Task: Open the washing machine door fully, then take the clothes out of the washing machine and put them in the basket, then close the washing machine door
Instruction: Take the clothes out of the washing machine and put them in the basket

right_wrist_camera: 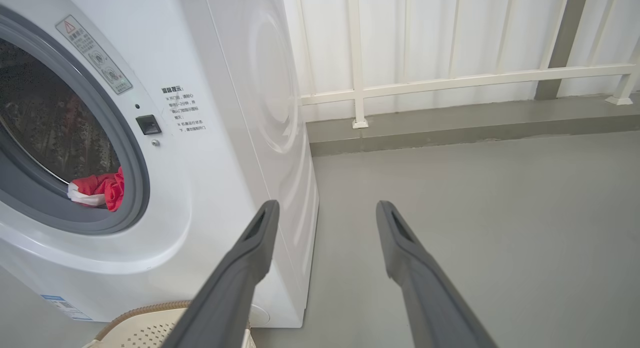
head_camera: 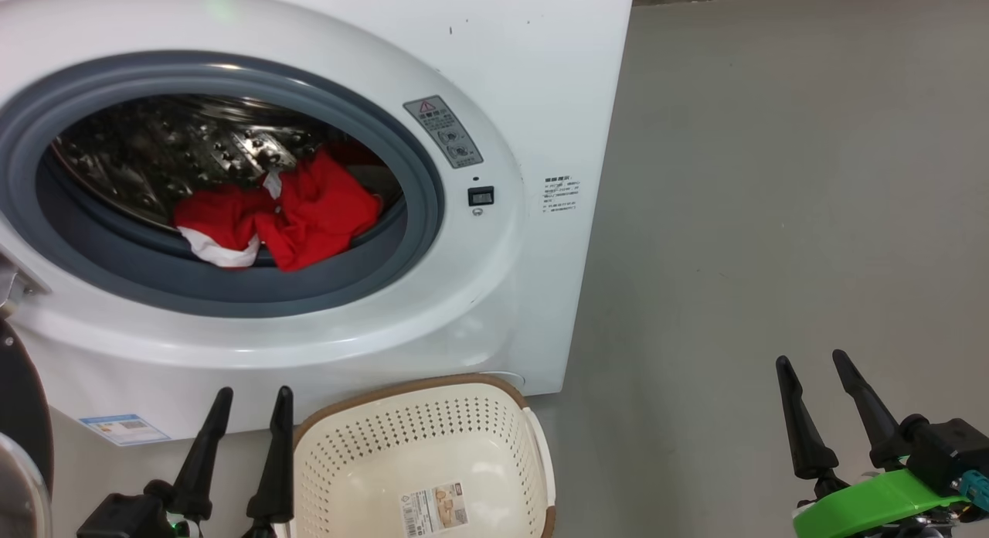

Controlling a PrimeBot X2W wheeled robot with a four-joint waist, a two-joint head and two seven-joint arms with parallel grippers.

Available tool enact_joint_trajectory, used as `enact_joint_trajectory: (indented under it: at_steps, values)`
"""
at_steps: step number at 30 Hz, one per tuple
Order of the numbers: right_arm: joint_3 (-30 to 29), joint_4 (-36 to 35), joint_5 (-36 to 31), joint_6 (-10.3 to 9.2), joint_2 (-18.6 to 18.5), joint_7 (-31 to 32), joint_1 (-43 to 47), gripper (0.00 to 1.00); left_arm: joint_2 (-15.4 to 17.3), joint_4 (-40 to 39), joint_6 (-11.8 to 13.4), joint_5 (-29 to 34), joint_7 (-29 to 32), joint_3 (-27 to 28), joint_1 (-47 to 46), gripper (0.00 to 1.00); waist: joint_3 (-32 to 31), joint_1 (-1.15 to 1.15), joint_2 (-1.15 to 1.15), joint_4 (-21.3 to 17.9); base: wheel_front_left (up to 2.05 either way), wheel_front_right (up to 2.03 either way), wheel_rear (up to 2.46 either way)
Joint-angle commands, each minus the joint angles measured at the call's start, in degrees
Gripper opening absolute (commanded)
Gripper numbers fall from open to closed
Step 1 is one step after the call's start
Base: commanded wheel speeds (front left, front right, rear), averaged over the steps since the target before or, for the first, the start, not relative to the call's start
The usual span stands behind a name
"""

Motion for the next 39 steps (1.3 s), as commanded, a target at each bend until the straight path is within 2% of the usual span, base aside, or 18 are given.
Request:
enact_joint_trajectory:
  at_steps: [1, 21, 29, 39]
  values:
    - [1.13, -1.45, -0.30, 0.36, -0.55, -0.54, -1.09, 1.00, 0.69, -0.98, -0.32, 0.76, -0.28, 2.00, -1.74, 1.00, 0.03, 0.00, 0.00, 0.04, 0.00, 0.00, 0.00]
    - [2.29, -1.32, -0.02, 0.36, -0.52, -0.54, -3.02, 1.00, 0.46, 3.48, -0.32, 2.37, -0.28, 2.63, -4.60, 1.00, 2.44, 0.00, 0.00, -1.12, 0.00, 0.00, 0.00]
    - [2.13, -1.85, 0.13, 0.36, -0.33, -0.54, -4.96, 1.00, 0.84, 8.66, -0.32, 5.43, -0.28, 3.23, -13.34, 1.00, 6.15, 0.00, 0.00, -2.95, 0.00, 0.00, 0.00]
    - [2.08, -2.04, 0.32, 0.36, 0.83, -0.54, -7.22, 1.00, 1.82, 22.60, 0.16, 9.99, -0.28, 4.38, -28.74, 1.00, 10.38, 0.00, 0.00, -6.01, 0.00, 0.00, 0.00]
